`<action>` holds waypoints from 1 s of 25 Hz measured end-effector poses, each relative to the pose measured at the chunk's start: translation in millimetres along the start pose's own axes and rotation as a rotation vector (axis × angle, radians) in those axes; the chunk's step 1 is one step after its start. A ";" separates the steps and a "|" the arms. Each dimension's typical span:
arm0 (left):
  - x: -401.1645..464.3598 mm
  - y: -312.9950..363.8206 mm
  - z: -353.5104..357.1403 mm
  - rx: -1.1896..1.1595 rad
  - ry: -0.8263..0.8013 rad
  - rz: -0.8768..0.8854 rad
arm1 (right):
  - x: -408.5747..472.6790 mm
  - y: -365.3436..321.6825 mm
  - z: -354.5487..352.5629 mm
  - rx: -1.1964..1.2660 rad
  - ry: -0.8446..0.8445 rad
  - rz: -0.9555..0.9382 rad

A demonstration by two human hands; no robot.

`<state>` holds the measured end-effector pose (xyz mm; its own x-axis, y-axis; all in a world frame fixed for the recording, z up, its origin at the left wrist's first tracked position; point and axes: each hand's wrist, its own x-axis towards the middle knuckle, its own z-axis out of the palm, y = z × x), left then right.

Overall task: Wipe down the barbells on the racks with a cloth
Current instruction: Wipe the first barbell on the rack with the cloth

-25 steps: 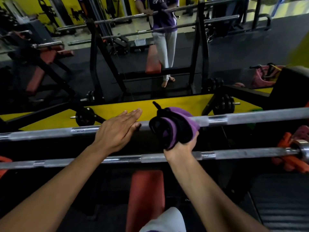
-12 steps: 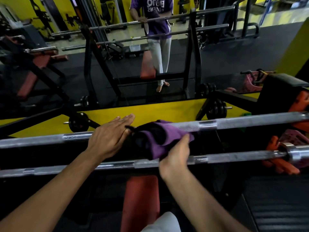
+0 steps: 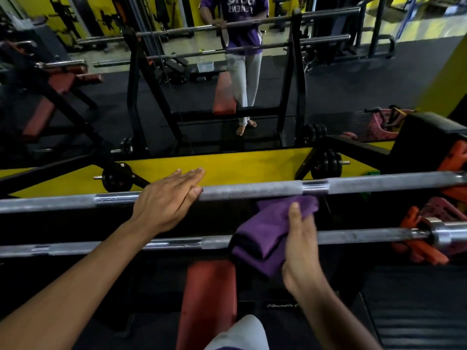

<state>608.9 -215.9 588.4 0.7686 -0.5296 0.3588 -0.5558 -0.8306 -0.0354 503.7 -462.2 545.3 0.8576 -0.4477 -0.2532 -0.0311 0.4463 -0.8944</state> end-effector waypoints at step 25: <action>-63.1 -133.9 -22.6 -0.058 -0.031 -0.384 | 48.1 -29.4 120.2 -1.757 -0.794 -1.306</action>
<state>627.7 -67.5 591.5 0.9329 -0.1878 0.3073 -0.2421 -0.9587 0.1490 607.5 -403.7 603.8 0.7273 0.6346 0.2614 0.6210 -0.7706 0.1432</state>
